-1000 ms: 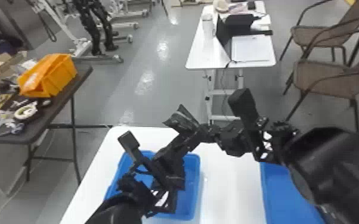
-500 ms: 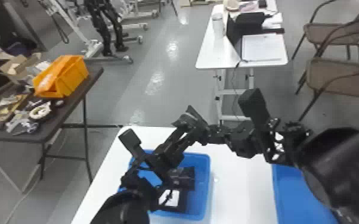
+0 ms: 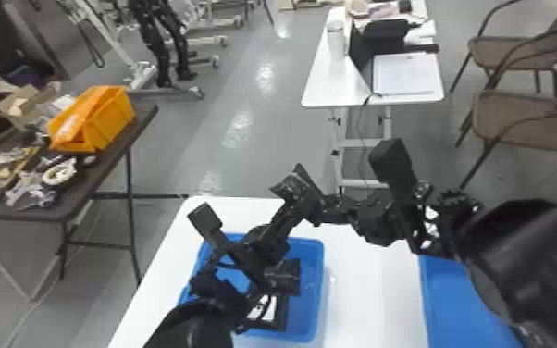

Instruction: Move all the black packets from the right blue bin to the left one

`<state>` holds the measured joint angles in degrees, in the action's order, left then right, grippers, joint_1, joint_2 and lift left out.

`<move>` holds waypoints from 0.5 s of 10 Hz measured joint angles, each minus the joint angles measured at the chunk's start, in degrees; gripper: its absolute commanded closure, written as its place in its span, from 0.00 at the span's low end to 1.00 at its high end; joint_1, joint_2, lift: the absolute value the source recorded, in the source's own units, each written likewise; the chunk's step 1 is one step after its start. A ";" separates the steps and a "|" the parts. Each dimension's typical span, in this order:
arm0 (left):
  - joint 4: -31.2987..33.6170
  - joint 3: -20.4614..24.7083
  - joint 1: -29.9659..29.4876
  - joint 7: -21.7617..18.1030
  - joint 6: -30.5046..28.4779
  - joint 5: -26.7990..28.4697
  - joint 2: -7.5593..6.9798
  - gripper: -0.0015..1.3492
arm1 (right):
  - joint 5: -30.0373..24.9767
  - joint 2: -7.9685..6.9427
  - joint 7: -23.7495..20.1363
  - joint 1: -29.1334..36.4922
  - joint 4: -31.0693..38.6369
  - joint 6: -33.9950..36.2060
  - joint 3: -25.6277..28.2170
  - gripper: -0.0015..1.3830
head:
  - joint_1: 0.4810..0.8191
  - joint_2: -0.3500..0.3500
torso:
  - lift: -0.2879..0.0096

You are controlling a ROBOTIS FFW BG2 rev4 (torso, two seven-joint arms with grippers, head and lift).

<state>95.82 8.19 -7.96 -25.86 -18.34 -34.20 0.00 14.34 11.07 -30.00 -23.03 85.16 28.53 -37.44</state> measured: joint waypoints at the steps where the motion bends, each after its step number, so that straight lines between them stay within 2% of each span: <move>1: -0.04 0.35 -0.40 0.29 1.74 0.06 -0.01 0.90 | 0.07 0.00 -0.42 0.04 -0.21 -0.31 0.03 0.19 | 0.63 0.92 | 0.97; 2: -0.03 0.81 -0.83 0.33 3.35 0.52 -0.01 0.90 | -0.09 -0.01 -0.83 0.56 -0.34 -0.65 0.49 0.01 | 0.63 0.93 | 0.97; 3: 0.03 1.61 -1.32 0.45 4.93 1.96 -0.01 0.90 | -0.89 -0.04 -1.29 1.85 0.04 -0.85 2.13 0.08 | 0.63 0.94 | 0.97; 4: 0.09 3.45 -2.42 0.46 8.32 7.68 0.00 0.89 | -2.51 -0.20 -1.39 5.26 1.71 -0.89 6.44 0.15 | 0.63 0.94 | 0.97; 5: 0.19 5.17 -3.97 0.44 11.66 15.46 0.00 0.70 | -4.27 -0.49 -0.83 9.88 4.27 -0.87 12.00 0.18 | 0.63 0.94 | 0.97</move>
<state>96.01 13.36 -11.93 -25.42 -6.68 -18.75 0.00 10.07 10.57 -30.83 -13.15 89.43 27.66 -25.44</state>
